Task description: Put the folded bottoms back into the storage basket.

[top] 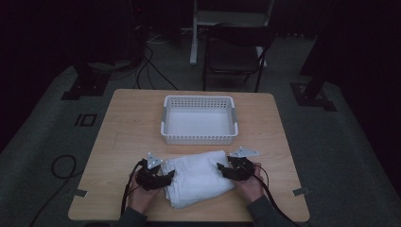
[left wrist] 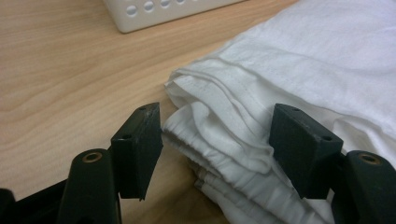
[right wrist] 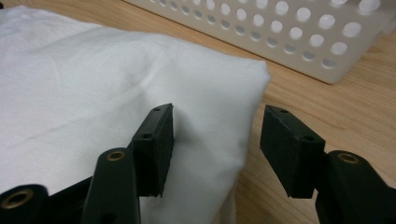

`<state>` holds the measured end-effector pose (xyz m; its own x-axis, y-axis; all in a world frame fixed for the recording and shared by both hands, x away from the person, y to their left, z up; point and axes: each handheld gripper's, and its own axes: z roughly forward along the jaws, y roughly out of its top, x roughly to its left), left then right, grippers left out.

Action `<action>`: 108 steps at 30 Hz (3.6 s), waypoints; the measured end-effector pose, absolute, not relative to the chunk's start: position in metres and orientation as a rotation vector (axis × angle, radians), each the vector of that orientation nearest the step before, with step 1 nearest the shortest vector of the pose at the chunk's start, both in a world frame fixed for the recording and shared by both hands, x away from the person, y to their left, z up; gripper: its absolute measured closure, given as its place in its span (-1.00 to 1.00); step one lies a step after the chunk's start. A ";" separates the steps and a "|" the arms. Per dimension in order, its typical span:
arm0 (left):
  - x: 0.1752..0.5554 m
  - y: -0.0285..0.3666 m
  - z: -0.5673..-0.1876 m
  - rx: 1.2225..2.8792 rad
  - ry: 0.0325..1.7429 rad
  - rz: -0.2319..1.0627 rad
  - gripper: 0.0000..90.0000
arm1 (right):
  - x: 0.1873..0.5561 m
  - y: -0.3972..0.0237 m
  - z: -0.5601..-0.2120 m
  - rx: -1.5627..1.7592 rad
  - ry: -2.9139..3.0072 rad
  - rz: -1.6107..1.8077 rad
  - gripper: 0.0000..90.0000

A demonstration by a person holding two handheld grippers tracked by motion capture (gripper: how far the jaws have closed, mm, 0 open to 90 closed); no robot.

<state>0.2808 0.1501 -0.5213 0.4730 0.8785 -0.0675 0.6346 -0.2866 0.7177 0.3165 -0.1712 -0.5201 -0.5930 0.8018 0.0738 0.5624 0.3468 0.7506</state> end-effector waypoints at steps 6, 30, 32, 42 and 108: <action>0.288 0.148 -0.524 2.034 1.235 0.469 -0.21 | 0.317 -0.172 -0.522 1.231 2.307 1.097 -0.02; 0.331 0.139 -0.526 2.027 1.239 0.528 -0.13 | 0.332 -0.175 -0.528 1.272 2.290 1.101 0.00; 0.334 0.139 -0.526 2.027 1.242 0.534 -0.13 | 0.334 -0.174 -0.529 1.276 2.289 1.098 0.00; 0.354 0.138 -0.525 2.022 1.266 0.555 -0.13 | 0.346 -0.171 -0.529 1.291 2.274 1.090 0.00; 0.353 0.149 -0.546 1.884 1.234 -0.033 -0.15 | 0.373 -0.177 -0.546 1.602 2.496 1.344 0.03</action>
<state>0.3530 0.1490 -0.5458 0.5106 0.7355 -0.4454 0.7584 -0.1411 0.6363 0.3727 -0.1774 -0.5460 -0.5110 0.7047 0.4923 0.7988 0.1778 0.5747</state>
